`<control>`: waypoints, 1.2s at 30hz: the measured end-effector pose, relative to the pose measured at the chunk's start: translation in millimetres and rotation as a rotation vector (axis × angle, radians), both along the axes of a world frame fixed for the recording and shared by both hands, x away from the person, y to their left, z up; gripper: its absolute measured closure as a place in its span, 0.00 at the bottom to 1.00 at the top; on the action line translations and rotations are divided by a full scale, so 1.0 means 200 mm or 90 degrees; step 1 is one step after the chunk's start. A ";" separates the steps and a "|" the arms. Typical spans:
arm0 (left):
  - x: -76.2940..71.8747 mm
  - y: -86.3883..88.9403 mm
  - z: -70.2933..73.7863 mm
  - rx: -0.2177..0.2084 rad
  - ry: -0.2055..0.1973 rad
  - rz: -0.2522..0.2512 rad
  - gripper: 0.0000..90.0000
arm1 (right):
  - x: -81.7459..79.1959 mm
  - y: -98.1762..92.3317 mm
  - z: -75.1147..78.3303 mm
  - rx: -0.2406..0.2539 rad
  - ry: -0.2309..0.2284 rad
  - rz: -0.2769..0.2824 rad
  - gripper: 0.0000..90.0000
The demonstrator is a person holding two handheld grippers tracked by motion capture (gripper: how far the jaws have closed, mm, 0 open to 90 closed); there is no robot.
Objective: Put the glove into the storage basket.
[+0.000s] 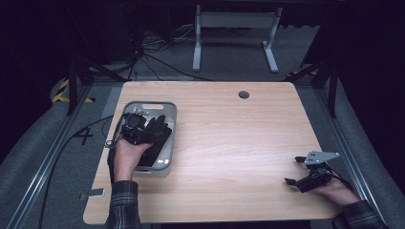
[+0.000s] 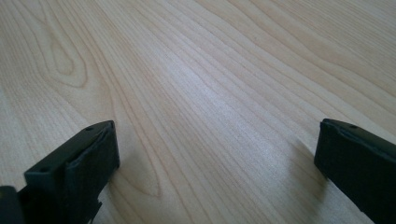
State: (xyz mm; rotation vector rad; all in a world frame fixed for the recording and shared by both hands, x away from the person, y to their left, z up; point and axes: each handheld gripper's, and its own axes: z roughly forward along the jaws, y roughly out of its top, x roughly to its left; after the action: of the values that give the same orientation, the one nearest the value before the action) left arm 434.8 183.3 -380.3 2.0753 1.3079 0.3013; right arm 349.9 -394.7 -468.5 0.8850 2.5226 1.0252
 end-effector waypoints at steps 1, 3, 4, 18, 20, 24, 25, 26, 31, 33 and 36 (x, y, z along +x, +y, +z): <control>0.00 -0.01 0.01 -0.004 -0.004 -0.005 0.24 | 0.00 0.00 0.00 0.000 0.000 0.000 0.01; -0.02 -0.05 0.03 -0.016 -0.013 -0.018 0.24 | 0.00 0.00 0.00 0.000 -0.001 0.000 0.01; -0.02 -0.07 0.04 -0.021 -0.018 -0.024 0.24 | 0.00 0.00 0.00 0.000 0.000 0.000 0.01; -0.11 -0.45 0.05 -0.049 -0.050 -0.125 0.22 | 0.00 0.00 0.00 0.000 0.001 0.001 0.01; -0.13 -0.51 0.04 -0.052 -0.051 -0.141 0.22 | 0.00 0.00 0.00 0.000 0.001 0.001 0.01; -0.16 -0.62 0.01 -0.054 -0.058 -0.163 0.21 | 0.00 0.00 0.00 0.001 0.002 0.002 0.01; -0.17 -0.64 0.00 -0.057 -0.060 -0.169 0.21 | 0.00 0.00 0.00 0.001 0.001 0.003 0.01; -0.18 -0.66 -0.02 -0.059 -0.062 -0.177 0.21 | 0.00 0.00 0.00 0.001 0.001 0.003 0.01; -0.23 -0.76 -0.10 -0.054 -0.068 -0.204 0.21 | 0.00 0.00 0.00 0.001 0.002 0.003 0.01; -0.26 -0.79 -0.13 -0.055 -0.072 -0.215 0.20 | 0.00 0.00 0.00 0.001 0.001 0.003 0.01; -0.29 -0.83 -0.17 -0.052 -0.077 -0.224 0.20 | 0.00 0.00 0.00 0.001 0.002 0.003 0.01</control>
State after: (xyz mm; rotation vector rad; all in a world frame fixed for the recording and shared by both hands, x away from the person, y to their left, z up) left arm 377.4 18.3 -413.7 2.1345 0.8510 0.2097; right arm 349.4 -394.6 -468.5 0.8820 2.5274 1.0273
